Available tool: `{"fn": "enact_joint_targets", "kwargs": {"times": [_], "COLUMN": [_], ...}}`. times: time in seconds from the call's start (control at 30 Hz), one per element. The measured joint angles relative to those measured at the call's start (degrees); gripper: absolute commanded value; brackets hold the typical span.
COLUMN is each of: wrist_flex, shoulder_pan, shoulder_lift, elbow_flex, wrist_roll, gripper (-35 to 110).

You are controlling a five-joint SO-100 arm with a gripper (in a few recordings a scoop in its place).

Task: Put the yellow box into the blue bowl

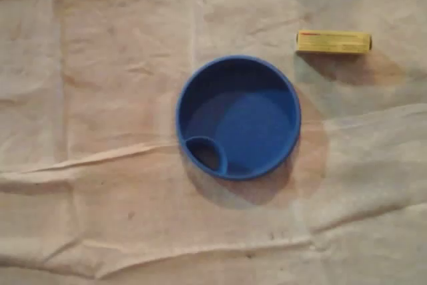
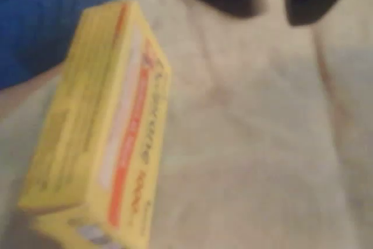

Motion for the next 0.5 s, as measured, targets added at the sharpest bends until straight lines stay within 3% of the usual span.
{"fn": "enact_joint_targets", "kwargs": {"times": [0.23,0.5], "wrist_flex": [0.00,-0.18], "shoulder_pan": [0.00,0.00], "shoulder_lift": [0.00,-0.35], "elbow_flex": [0.00,0.00], "wrist_roll": [0.00,0.00], "gripper": [41,43]}}
